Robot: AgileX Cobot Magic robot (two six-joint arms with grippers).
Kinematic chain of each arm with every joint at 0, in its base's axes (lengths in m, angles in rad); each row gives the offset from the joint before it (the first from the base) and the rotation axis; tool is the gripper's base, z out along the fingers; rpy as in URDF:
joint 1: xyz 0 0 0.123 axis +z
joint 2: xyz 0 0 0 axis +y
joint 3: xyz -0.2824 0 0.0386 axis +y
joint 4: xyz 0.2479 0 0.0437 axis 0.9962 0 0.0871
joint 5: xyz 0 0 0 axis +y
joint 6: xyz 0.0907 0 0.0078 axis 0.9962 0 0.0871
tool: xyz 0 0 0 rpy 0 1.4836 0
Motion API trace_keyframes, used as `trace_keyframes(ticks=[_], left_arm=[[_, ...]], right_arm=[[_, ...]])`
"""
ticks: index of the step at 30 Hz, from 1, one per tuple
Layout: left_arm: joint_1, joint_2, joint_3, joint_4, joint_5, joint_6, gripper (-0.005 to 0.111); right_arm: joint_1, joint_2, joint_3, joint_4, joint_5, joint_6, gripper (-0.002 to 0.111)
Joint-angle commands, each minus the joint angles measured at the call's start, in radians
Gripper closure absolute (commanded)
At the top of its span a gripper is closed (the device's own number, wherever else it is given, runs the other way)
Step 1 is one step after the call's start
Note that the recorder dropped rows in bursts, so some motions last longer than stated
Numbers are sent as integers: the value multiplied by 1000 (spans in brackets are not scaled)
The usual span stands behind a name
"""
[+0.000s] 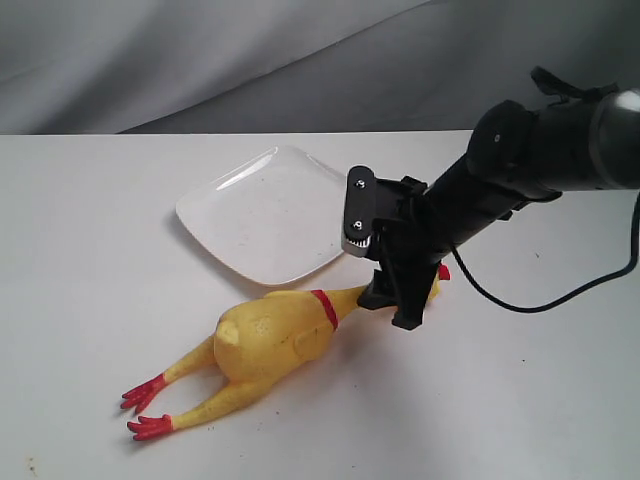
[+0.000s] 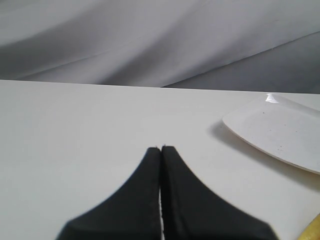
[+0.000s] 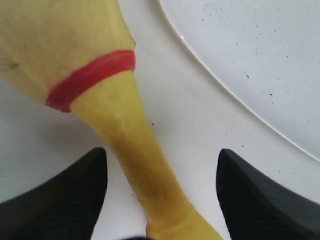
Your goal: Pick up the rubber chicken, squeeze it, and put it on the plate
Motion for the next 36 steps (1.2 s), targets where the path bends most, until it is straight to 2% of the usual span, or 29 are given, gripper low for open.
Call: trace_keyframes(ticks=[1, 7, 14, 21, 23, 27, 36], left_arm=[[1, -4, 5, -4, 3, 0, 107], [1, -4, 5, -4, 3, 0, 107], [1, -4, 5, -4, 3, 0, 107], [1, -4, 5, -4, 3, 0, 107], [1, -4, 5, -4, 3, 0, 107], [1, -4, 5, -4, 3, 0, 107], [1, -4, 5, -4, 3, 0, 107]], right_arm=[[3, 25, -7, 4, 2, -9, 49], [3, 43, -7, 4, -4, -11, 54], [3, 46, -7, 12, -17, -29, 74], [3, 78, -7, 26, -13, -29, 75], [3, 82, -7, 26, -3, -29, 81], [3, 51, -7, 26, 52, -22, 107], [3, -188, -7, 19, 167, 117, 108]])
